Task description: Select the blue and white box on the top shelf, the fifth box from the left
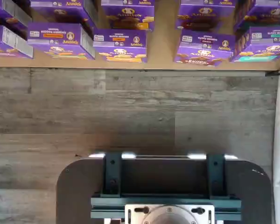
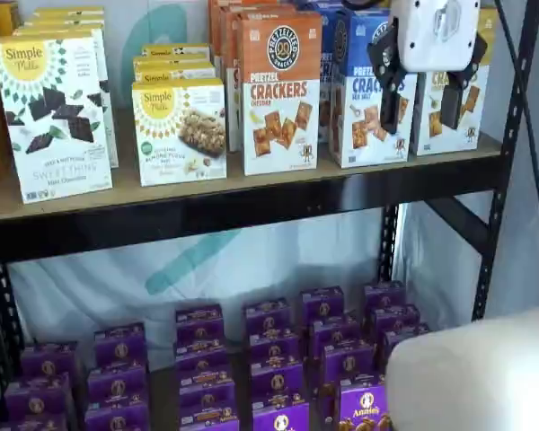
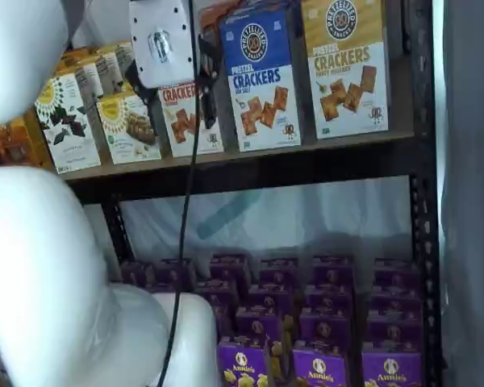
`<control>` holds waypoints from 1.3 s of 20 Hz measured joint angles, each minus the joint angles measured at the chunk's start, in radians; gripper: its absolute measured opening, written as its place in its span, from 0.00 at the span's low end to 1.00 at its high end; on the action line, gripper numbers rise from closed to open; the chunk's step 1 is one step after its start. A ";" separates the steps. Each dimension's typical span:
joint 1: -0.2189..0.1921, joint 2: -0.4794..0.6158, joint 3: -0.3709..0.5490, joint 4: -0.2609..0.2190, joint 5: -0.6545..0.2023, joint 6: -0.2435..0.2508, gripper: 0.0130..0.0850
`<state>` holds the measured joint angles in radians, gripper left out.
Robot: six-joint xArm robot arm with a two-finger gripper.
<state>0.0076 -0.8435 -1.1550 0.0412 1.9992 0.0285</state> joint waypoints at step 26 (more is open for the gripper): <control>-0.001 0.112 -0.070 -0.081 -0.243 -0.020 1.00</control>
<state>0.0064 -0.7311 -1.2250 -0.0402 1.7561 0.0080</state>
